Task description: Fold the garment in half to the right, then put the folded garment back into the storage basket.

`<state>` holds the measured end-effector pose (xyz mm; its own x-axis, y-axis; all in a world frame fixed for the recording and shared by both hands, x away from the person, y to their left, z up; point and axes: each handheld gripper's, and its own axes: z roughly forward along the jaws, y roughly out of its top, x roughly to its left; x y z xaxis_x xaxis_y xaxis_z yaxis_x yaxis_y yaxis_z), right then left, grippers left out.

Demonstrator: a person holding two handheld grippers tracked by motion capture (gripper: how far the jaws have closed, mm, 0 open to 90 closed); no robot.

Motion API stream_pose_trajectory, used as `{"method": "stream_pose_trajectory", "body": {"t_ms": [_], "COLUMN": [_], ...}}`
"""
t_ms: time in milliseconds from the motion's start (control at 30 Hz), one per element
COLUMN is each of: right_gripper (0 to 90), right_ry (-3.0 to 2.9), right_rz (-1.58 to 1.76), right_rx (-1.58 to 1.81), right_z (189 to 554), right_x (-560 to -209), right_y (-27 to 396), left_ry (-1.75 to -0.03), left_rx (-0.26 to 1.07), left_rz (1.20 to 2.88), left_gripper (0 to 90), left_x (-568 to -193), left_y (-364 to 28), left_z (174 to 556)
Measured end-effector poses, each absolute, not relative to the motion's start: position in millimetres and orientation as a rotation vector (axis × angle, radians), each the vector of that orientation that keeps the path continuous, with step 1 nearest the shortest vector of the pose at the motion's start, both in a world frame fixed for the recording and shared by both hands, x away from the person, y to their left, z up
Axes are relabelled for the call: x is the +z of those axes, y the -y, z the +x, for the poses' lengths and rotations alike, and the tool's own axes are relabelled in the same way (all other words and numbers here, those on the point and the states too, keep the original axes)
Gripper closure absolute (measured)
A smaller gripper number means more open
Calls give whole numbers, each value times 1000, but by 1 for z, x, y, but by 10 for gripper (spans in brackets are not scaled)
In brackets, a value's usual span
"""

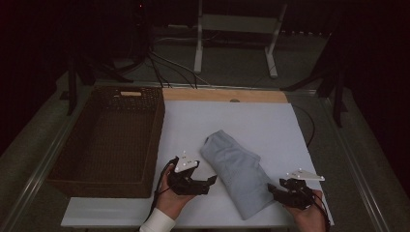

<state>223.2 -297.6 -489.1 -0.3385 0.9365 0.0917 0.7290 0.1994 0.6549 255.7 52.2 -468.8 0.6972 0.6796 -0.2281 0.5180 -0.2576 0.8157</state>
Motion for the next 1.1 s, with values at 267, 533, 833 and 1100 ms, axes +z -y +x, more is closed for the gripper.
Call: {"method": "stream_pose_trajectory", "body": {"t_ms": [267, 533, 833, 1100], "right_gripper": [221, 196, 205, 212], "right_ry": [-2085, -2075, -2070, -2065], "right_rz": [1544, 1510, 1473, 1475], "right_rx": [1034, 1045, 1005, 1005], "right_z": [220, 218, 216, 216], "right_x": [-480, -478, -479, -480], "right_y": [300, 300, 299, 301], "left_ry": [-952, -980, -1029, -1057], "left_rx": [247, 273, 296, 317], "left_rz": [1896, 1881, 1847, 1852], "left_gripper": [123, 97, 108, 142], "left_x": [-464, -464, -467, -471], "left_y": [-53, -55, -57, -55], "left_z": [259, 265, 277, 292]}}
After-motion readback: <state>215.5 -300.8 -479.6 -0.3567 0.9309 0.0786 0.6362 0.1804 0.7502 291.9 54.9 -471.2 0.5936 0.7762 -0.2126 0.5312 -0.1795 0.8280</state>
